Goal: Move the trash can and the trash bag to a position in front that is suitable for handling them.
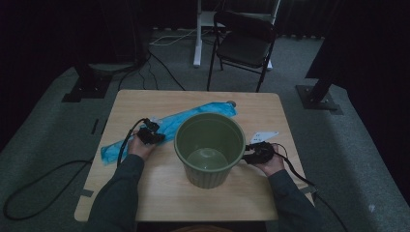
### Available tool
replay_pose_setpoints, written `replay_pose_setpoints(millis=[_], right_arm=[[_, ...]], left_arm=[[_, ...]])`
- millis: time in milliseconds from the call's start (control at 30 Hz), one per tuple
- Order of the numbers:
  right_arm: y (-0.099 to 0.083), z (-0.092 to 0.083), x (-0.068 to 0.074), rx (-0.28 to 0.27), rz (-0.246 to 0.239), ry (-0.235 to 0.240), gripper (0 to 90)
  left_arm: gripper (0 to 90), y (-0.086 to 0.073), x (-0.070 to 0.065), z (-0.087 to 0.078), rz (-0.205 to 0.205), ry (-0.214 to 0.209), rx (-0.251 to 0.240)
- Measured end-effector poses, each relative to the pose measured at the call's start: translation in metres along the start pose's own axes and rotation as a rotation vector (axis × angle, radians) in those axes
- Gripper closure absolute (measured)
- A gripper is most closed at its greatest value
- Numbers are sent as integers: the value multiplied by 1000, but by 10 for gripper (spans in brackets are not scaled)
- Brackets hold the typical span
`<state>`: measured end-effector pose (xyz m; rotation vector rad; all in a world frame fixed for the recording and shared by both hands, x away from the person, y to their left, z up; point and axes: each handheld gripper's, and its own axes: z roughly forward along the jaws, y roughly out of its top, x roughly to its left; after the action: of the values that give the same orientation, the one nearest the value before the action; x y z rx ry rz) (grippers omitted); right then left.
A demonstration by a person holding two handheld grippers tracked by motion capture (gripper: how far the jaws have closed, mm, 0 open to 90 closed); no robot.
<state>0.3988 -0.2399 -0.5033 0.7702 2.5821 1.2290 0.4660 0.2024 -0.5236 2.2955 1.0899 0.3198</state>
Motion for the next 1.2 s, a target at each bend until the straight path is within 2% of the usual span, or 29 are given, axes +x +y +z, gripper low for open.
replay_pose_setpoints(millis=[67,133,200,233,267,333,433,467,500,600,633,700,800,900,1000,1033,1200], right_arm=[[0,0,0,3,0,1,550],[0,1,1,5,1,3,550],[0,2,1,6,-1,3,550],[1,2,2,8,-5,5,550],[1,2,2,8,-5,5,550],[1,1,2,5,-8,5,550],[1,1,2,3,-8,5,550],[1,1,2,3,-8,5,550],[0,0,1,3,-6,4,550],[0,0,0,4,-2,3,550],[0,0,-1,4,-3,2,549],[0,1,-1,6,-2,2,548],[0,1,0,5,-1,4,545],[-1,3,-1,13,2,6,541],[-1,4,-1,19,1,7,540],[-1,4,-1,18,0,5,540],[-2,4,0,23,-7,3,536]], left_arm=[[899,-18,-6,-12,12,-27,-6],[898,-29,-11,-18,21,-52,-17],[897,-31,-12,-21,35,-60,-8],[894,-38,-18,-27,47,-65,1],[891,-38,-18,-27,47,-65,1],[877,-47,-26,-32,27,-94,2],[866,-47,-26,-32,27,-94,2],[866,-51,-40,-38,41,-107,8],[782,-51,-43,-42,41,-115,-18],[640,-41,-46,-53,27,-102,-101],[625,-37,-46,-55,21,-100,-134],[582,-30,-45,-58,15,-90,-164],[548,-25,-41,-59,16,-78,-185],[543,-21,-31,-59,-3,-50,-215],[537,-20,-25,-57,-18,-32,-220],[537,-20,-21,-55,-34,-13,-224],[530,-18,-13,-51,-31,29,-241]])
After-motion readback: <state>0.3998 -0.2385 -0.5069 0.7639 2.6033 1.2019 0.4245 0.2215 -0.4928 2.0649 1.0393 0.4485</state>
